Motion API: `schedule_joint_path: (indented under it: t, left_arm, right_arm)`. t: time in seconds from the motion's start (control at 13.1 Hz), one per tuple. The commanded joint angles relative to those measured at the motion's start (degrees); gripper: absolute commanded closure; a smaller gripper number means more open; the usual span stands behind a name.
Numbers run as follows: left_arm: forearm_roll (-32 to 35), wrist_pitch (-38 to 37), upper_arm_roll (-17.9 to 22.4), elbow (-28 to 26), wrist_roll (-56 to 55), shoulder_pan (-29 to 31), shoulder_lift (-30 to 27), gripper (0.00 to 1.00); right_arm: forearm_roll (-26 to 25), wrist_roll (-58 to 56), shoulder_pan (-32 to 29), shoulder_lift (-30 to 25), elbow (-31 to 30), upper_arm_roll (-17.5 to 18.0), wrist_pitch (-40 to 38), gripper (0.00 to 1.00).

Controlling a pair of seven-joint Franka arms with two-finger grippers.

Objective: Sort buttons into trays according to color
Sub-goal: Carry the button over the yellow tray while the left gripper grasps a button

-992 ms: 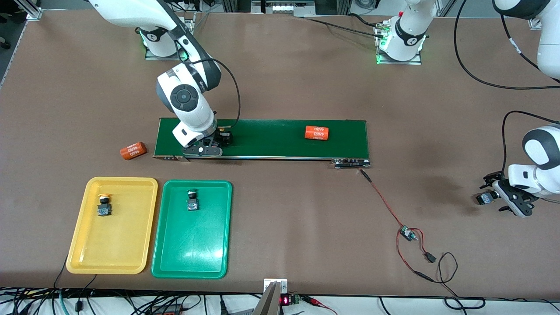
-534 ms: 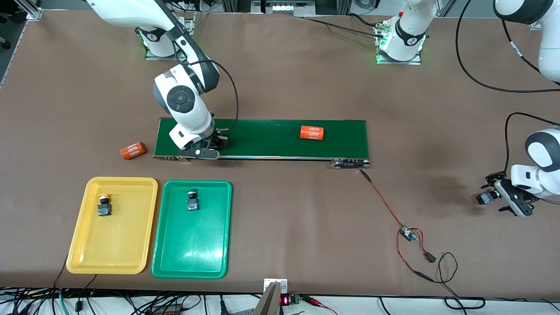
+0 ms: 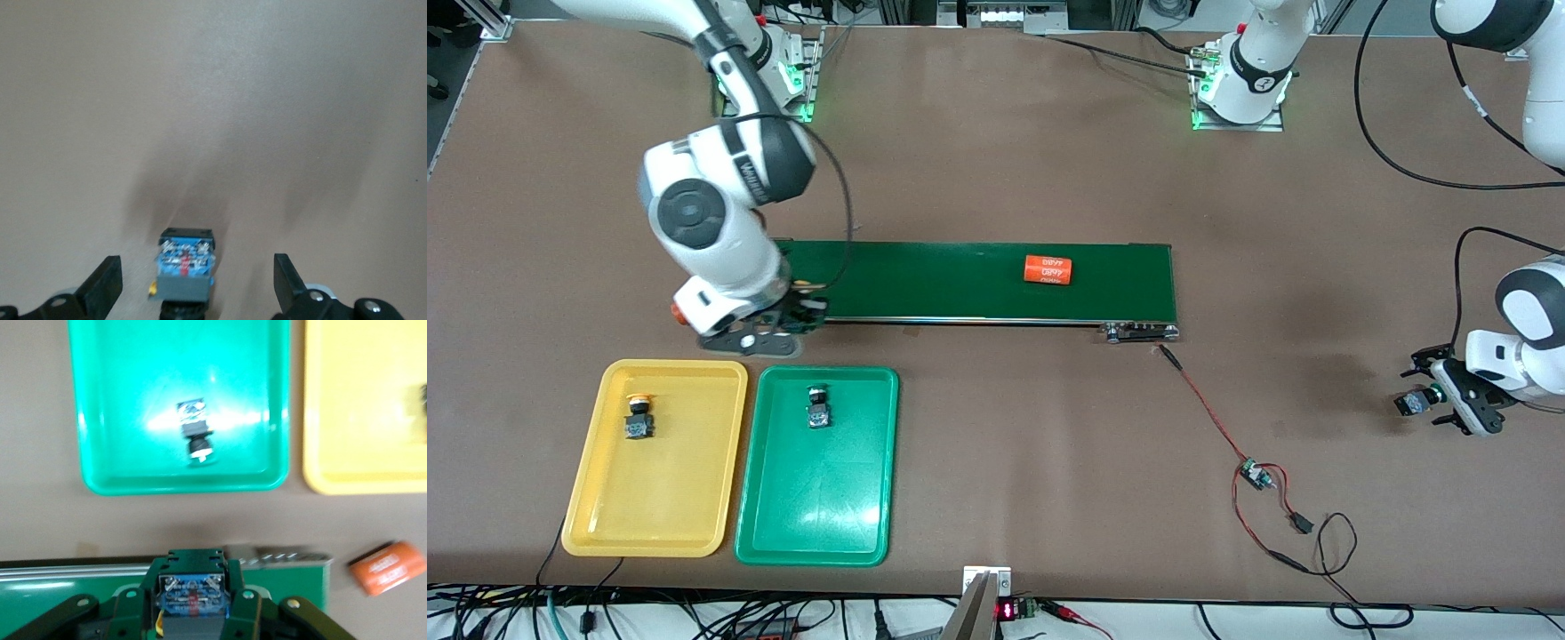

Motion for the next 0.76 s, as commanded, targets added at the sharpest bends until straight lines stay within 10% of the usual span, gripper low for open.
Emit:
schedule_joint_path:
  t: [0.0,0.38,0.69]
  left_arm:
    - [-1.6,-0.6,-0.6,3.5,2.2,1.0,2.7,0.0]
    - [-5.6,-0.8,-0.5,4.4,7.2,2.0,3.6,0.04]
    - [-7.3,-0.6,-0.3,4.4,8.9,2.5,3.6,0.71]
  right_arm:
    - [-0.6,-10.6,-6.1,0.0,1.0,0.7,-0.3,0.74]
    - [-1.2,-22.4,-10.5,4.2,1.1,-3.0,8.5,0.73]
    - [-4.7,-25.8,-14.6,11.0,4.0,-2.9,15.2,0.72]
